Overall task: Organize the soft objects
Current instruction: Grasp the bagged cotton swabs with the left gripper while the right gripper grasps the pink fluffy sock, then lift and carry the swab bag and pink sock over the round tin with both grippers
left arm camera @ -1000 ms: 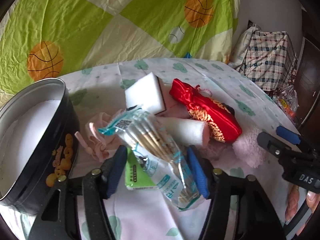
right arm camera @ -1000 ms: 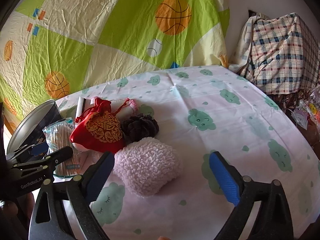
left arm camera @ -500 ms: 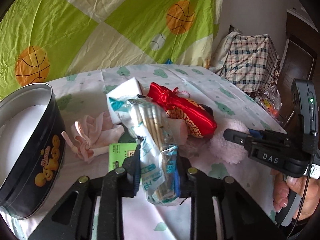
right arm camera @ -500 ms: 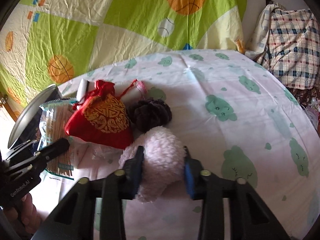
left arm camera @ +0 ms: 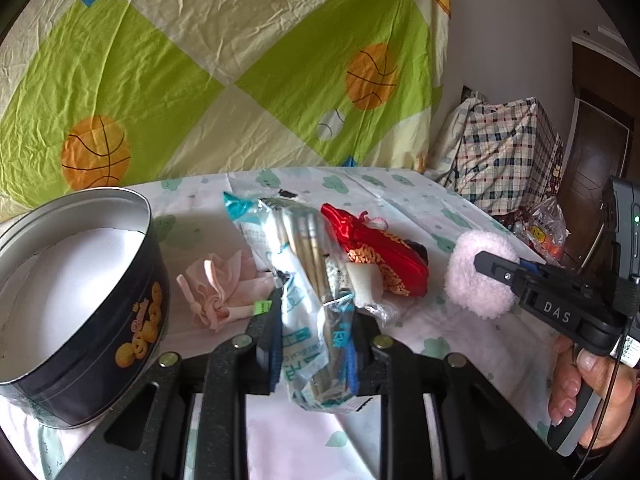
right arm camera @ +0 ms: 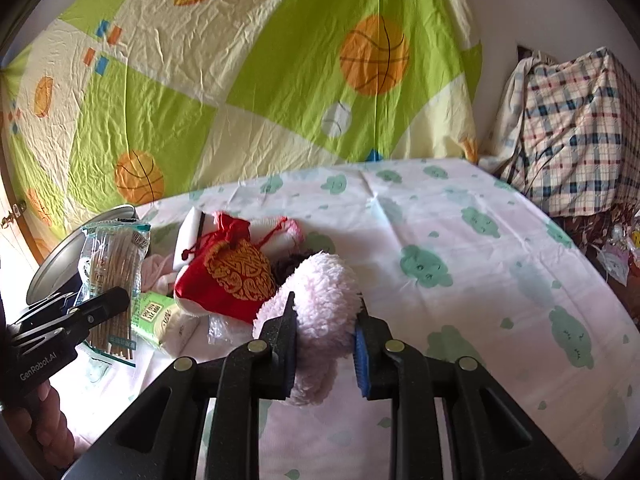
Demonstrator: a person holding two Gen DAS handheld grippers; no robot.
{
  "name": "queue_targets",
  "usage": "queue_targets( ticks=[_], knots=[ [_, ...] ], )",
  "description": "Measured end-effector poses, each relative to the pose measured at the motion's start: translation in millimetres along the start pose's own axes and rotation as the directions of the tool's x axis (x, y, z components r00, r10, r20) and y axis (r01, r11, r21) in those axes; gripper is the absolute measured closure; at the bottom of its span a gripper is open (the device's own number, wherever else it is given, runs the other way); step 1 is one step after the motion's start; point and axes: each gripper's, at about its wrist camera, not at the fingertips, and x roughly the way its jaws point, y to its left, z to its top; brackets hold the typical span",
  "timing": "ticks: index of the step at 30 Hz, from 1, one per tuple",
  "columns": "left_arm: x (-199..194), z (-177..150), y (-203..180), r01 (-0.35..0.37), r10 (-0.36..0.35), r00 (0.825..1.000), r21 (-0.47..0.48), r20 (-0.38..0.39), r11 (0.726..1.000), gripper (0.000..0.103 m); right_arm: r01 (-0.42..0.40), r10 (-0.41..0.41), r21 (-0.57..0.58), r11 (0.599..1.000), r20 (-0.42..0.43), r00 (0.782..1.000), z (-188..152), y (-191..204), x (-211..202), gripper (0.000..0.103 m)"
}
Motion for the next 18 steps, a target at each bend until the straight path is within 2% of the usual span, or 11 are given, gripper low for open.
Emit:
queue_targets(
  ticks=[9,18],
  knots=[
    [-18.9,-3.8,13.4,-0.069,0.069,0.995,0.01,0.073,0.998,0.081,-0.031,0.032,-0.01,0.999,0.136,0.99,-0.1,13.3,-20.7,0.078],
    [-30.0,-7.7,27.8,-0.124,0.123,0.986,0.007,0.108,0.992,0.081,-0.064,0.071,-0.038,0.997,0.208,0.976,-1.5,40.1,-27.1,0.078]
  ],
)
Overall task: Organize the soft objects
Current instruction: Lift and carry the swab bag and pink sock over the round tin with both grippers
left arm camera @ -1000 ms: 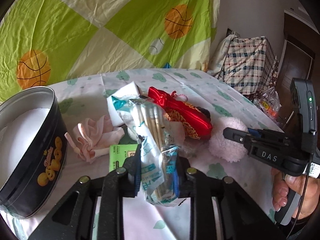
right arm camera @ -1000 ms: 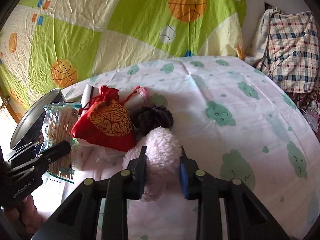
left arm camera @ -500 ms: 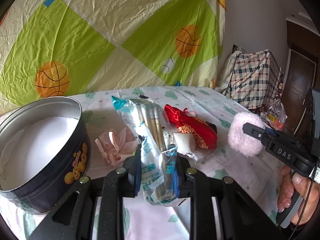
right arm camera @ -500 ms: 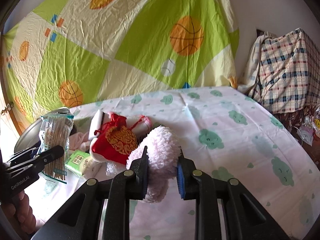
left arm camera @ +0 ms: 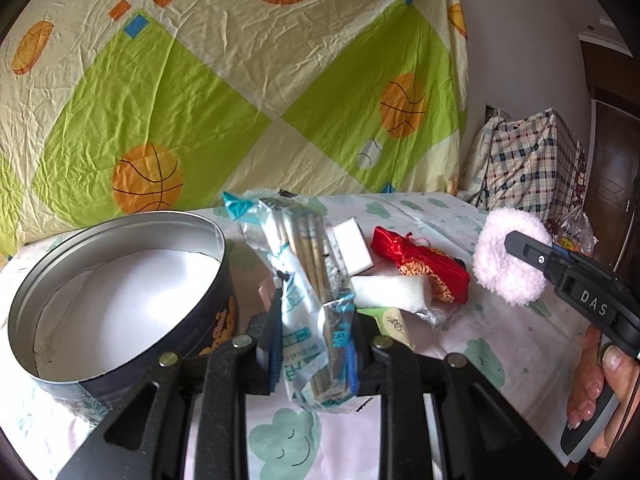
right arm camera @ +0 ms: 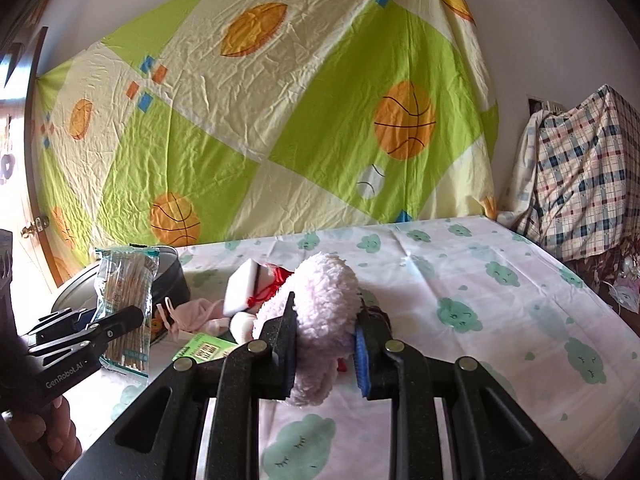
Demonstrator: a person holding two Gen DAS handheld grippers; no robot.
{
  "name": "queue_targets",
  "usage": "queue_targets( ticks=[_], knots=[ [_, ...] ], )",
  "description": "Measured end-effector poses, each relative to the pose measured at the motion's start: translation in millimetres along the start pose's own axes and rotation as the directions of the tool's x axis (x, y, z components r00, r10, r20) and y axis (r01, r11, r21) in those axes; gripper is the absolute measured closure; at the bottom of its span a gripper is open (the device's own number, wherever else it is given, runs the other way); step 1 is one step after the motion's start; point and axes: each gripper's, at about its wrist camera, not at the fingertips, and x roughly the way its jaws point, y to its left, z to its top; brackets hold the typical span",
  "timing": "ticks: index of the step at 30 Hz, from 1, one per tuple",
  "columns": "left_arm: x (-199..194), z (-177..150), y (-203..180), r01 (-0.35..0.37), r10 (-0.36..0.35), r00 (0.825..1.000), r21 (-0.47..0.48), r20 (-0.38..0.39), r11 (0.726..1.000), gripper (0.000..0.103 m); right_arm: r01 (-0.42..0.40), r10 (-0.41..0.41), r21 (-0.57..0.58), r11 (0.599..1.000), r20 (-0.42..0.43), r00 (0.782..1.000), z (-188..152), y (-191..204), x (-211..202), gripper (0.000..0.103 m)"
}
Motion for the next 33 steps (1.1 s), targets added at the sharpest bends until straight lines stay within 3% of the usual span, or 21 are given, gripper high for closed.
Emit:
queue_targets(
  ticks=[11,33],
  knots=[
    [-12.4,0.2,20.3,-0.047,0.047,0.998,-0.019,0.038,0.999,0.081,-0.034,0.035,-0.022,0.999,0.036,0.999,-0.8,25.3,1.2,0.078],
    [-27.5,-2.5,72.5,-0.084,0.09,0.994,-0.103,0.054,0.991,0.081,-0.102,0.103,-0.094,0.99,0.004,0.995,-2.1,84.1,20.7,0.078]
  ],
)
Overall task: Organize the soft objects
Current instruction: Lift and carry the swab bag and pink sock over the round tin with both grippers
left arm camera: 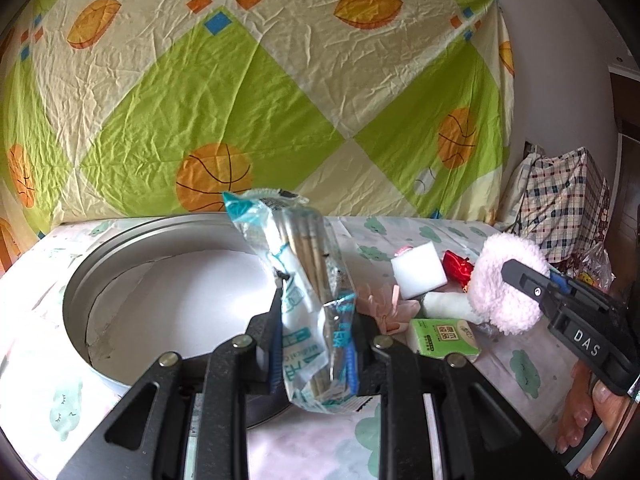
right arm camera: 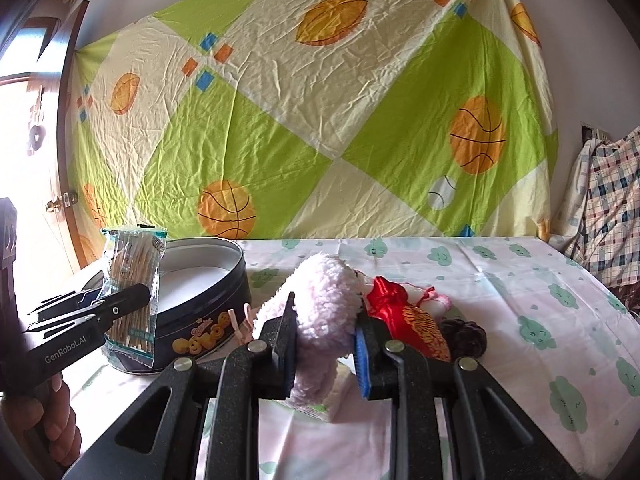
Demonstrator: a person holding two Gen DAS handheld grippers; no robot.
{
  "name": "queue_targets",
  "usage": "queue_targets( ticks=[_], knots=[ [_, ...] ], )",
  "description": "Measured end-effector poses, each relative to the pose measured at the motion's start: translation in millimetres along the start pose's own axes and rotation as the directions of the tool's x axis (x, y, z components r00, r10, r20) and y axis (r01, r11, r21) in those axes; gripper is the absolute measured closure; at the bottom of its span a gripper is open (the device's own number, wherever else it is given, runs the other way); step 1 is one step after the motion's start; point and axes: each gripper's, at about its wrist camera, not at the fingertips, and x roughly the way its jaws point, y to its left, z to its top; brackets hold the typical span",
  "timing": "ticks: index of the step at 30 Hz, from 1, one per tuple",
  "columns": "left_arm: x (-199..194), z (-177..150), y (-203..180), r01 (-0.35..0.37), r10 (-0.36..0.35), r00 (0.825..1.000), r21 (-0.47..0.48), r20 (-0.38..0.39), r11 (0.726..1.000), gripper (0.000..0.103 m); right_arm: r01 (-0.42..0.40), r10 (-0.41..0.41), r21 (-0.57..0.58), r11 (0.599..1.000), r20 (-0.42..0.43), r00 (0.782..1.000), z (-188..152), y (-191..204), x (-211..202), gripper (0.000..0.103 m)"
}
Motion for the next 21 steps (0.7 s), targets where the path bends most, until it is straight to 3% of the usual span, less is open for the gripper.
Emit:
queue_targets(
  ticks=[21],
  knots=[
    [-12.8,-2.3,39.6,-0.043,0.043,0.999,-0.038,0.017,0.998,0.081,-0.068,0.067,-0.036,0.997,-0.015,0.998,0.8,47.6,18.0,0.078]
  ],
)
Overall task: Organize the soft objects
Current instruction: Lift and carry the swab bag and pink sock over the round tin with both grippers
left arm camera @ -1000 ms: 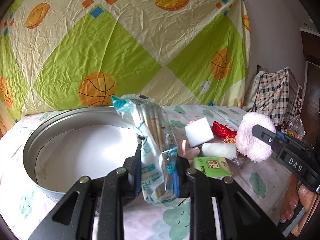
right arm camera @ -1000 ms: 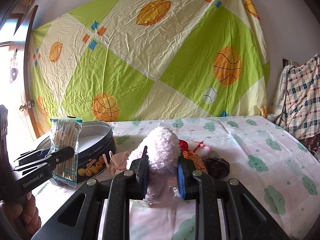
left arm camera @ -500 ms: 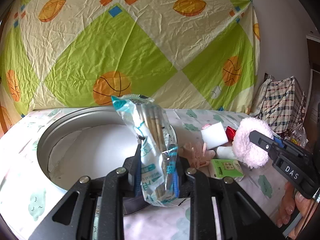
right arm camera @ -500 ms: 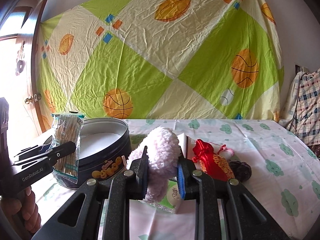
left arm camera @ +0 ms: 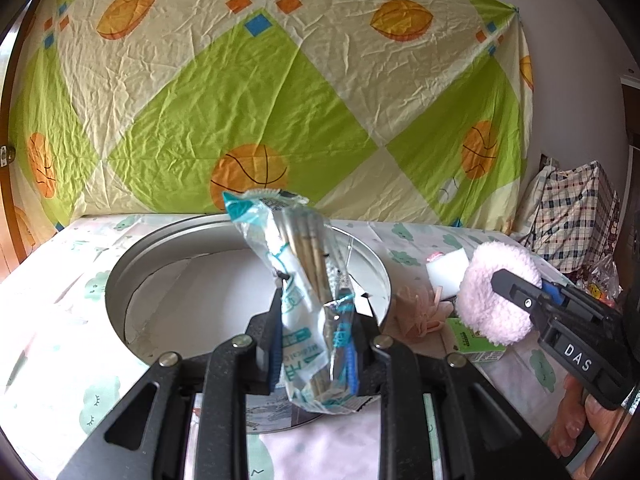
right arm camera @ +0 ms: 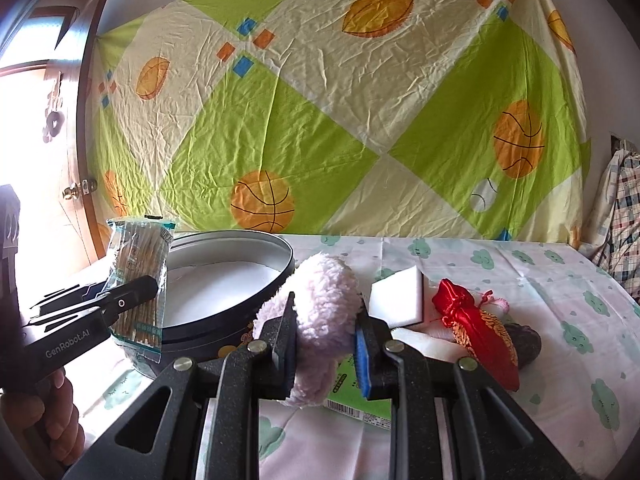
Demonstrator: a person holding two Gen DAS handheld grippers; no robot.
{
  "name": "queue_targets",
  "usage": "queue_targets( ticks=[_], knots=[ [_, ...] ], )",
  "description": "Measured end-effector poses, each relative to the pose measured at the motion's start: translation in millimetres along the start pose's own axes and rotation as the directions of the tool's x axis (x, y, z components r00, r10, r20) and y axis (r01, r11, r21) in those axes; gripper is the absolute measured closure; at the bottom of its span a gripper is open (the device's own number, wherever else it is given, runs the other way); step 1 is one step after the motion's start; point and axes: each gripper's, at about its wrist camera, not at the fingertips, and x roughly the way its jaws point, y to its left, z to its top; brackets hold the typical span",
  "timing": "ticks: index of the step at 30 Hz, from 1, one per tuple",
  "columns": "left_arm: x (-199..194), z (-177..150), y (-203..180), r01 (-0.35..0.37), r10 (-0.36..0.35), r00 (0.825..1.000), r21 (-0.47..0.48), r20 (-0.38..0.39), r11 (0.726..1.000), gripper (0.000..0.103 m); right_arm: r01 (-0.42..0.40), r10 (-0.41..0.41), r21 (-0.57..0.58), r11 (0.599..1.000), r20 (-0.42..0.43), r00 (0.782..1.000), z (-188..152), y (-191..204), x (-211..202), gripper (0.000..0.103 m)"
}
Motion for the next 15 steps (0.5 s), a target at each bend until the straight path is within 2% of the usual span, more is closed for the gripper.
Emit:
queue_targets(
  ticks=[15],
  knots=[
    [-2.7,6.2,15.1,-0.025,0.025,1.0,0.0,0.011,1.0,0.081,-0.038,0.037,-0.022,0.999,-0.012,0.999,2.2,21.3,13.5,0.078]
  ],
)
